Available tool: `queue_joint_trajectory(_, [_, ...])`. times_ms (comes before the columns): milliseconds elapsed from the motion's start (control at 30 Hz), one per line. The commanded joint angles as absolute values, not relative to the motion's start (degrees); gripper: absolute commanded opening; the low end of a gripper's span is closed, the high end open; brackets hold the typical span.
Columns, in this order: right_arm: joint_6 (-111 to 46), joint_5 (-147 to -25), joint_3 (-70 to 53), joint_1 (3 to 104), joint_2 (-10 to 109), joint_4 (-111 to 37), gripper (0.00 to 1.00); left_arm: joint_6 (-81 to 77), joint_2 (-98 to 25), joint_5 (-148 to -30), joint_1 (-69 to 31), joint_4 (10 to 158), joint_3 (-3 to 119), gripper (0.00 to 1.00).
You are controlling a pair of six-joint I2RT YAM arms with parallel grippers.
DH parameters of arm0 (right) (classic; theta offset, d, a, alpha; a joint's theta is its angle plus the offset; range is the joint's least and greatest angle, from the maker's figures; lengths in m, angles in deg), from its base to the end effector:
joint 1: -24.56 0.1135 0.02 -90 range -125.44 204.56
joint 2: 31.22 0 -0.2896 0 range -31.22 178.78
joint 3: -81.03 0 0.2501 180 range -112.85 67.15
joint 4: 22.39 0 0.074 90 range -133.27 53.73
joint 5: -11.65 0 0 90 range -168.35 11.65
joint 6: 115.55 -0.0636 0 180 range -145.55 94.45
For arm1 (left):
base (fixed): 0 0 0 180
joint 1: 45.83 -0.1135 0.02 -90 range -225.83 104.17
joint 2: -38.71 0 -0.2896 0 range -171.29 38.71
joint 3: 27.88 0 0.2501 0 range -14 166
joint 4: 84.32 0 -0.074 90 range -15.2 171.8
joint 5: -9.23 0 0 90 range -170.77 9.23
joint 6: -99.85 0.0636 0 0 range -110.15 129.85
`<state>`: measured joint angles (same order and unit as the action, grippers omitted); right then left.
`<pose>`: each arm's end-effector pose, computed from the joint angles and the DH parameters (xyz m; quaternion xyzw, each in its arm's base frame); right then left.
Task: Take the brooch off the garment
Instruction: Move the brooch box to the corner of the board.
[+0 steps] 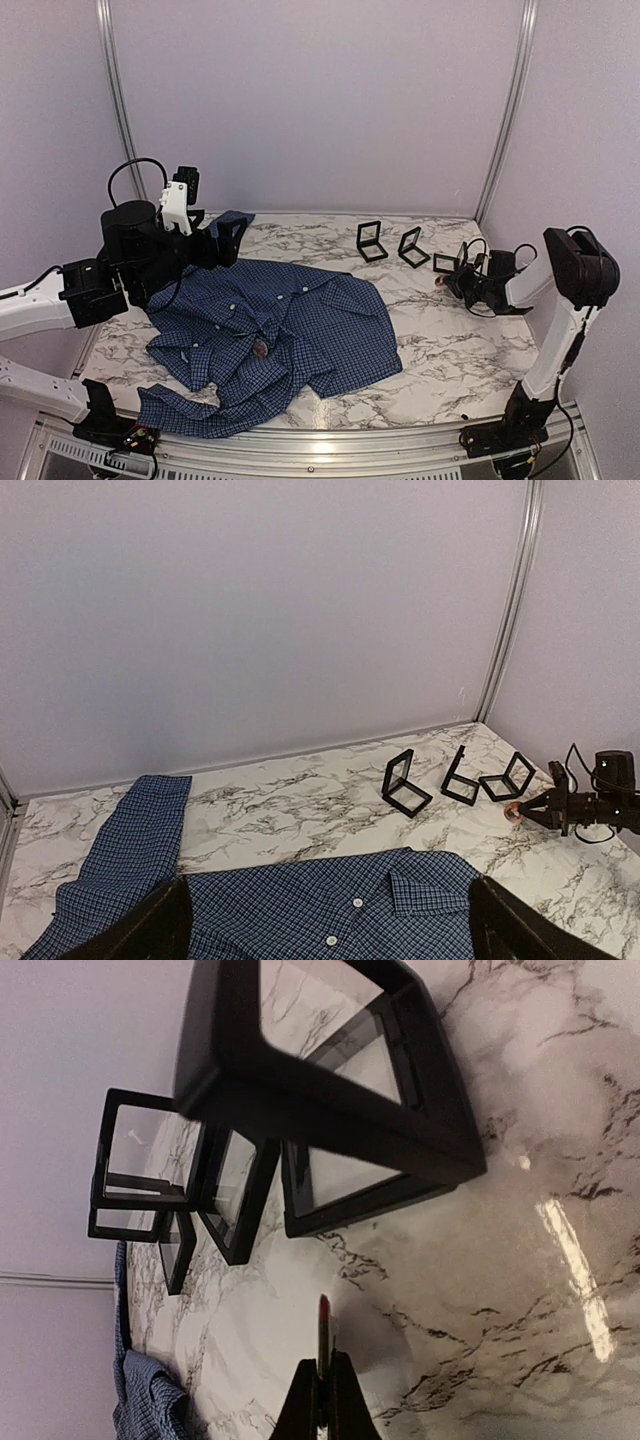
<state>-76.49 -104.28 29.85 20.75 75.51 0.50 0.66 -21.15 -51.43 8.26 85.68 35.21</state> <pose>0.3564 0.0041 0.1138 0.2976 0.8088 0.3673 0.3498 0.1735 -0.1865 0.3628 0.1208 0.7327 -0.1758 0.6463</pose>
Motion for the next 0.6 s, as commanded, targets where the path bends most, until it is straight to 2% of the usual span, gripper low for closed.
queue_joint_trajectory(0, [-78.02, -106.04, 27.25, 18.19, 78.16, 3.98, 0.00, 0.69, -20.79, -52.38, 7.76, 84.27, 35.57, 0.99])
queue_joint_trajectory(300, [-76.05, -107.14, 24.80, 13.25, 80.63, 2.16, 0.00, 0.24, -21.53, -52.45, 7.55, 83.64, 36.36, 0.99])
queue_joint_trajectory(567, [-73.56, -108.54, 17.95, 10.33, 83.58, -1.57, 0.00, -0.17, -22.50, -52.79, 7.55, 83.56, 36.68, 0.99])
